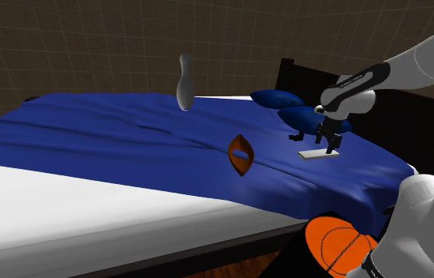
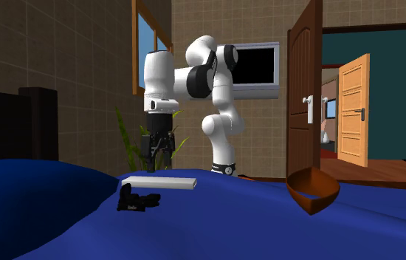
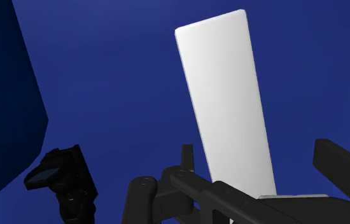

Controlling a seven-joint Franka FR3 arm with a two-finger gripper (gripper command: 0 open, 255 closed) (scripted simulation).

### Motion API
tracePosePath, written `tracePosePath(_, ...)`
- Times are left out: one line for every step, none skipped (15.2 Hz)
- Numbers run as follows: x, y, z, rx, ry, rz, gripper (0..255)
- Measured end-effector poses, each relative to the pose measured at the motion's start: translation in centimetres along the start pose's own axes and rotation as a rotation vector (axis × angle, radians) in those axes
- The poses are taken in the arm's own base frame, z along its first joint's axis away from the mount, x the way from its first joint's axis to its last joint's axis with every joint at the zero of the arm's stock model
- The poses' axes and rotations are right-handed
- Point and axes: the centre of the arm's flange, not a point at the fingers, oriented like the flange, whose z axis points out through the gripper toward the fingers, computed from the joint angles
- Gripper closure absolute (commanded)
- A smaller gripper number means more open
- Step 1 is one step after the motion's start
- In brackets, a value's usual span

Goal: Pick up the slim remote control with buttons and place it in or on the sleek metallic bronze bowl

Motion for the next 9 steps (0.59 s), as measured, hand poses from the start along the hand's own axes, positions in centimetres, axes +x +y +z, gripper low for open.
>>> tracePosePath(0.0, 0.2, 0.4, -0.003, 0.000, -0.007, 0)
tracePosePath(-0.1, 0.4, 1.1, -0.004, -0.001, -0.011, 0)
tracePosePath(-0.1, 0.4, 1.6, -0.005, -0.001, -0.012, 0)
tracePosePath(-0.1, 0.5, 2.1, -0.006, -0.001, -0.013, 0)
tracePosePath(-0.1, 0.5, 2.6, -0.006, -0.001, -0.014, 0)
tracePosePath(0.0, 0.4, 3.1, -0.006, -0.001, -0.014, 0)
tracePosePath(0.0, 0.5, 3.5, -0.006, -0.001, -0.014, 0)
tracePosePath(0.0, 0.5, 3.7, -0.007, -0.001, -0.014, 0)
tracePosePath(-0.1, 0.5, 3.8, -0.007, -0.001, -0.014, 0)
